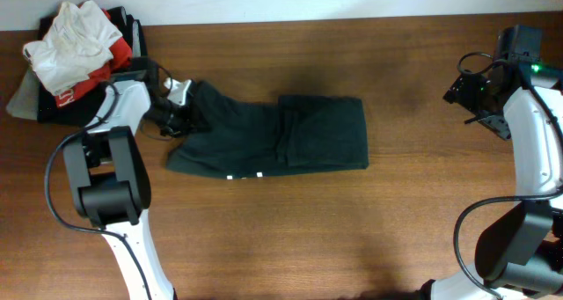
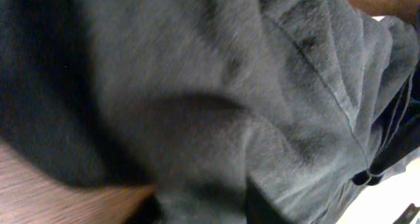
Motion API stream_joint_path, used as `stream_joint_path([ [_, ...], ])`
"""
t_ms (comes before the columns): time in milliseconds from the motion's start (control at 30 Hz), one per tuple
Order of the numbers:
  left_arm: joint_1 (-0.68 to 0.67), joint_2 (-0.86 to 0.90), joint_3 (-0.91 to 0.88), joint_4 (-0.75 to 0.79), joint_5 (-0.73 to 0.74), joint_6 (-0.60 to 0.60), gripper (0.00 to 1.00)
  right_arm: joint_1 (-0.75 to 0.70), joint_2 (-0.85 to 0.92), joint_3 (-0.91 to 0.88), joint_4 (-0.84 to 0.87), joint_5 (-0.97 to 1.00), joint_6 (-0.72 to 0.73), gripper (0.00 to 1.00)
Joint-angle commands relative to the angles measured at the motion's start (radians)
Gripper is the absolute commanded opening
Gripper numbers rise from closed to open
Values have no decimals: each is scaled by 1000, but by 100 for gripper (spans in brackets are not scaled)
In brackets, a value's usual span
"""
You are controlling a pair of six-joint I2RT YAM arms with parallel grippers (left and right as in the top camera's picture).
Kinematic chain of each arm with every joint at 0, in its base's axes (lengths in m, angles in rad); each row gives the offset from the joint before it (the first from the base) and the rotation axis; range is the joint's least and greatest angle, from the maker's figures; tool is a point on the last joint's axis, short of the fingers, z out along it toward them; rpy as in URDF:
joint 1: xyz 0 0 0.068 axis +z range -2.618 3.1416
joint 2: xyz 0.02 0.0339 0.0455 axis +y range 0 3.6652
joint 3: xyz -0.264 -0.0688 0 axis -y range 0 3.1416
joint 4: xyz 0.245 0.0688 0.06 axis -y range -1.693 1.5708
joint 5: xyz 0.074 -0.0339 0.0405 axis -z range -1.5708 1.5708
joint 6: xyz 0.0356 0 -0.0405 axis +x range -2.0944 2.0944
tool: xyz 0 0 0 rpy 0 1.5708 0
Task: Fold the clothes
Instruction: 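Hold the left end of the folded shirt with the left gripper, then lift the shirt's left end with the left gripper and fold it rightward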
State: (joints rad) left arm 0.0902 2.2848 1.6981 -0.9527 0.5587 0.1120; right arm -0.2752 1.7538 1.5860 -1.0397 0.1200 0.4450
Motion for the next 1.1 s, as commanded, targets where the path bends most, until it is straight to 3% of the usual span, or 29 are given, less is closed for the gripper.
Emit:
stream_joint_path([
  [0,-11,25,-12,3,-13,1,1,0,5,1,3,23,5,99],
  [100,7,24,0,-28,-118,-83,1,0,5,1,3,23,5,99],
  [367,99,3,185,-221,-306,-144,1,0,5,1,3,23,5,99],
  [567,85,-29,362,-373,-319,-156,0,0,5,1,3,23,5,99],
  [800,-61,-73,437,-443,-323,-165,1,0,5,1,3,23,5,99],
  [967,-198,-124,476,-452,-466,-222,1,0,5,1,3,23,5,99],
  [1067,-287,-145,486,-462,-470,-233,0,0,5,1,3,23,5,99],
])
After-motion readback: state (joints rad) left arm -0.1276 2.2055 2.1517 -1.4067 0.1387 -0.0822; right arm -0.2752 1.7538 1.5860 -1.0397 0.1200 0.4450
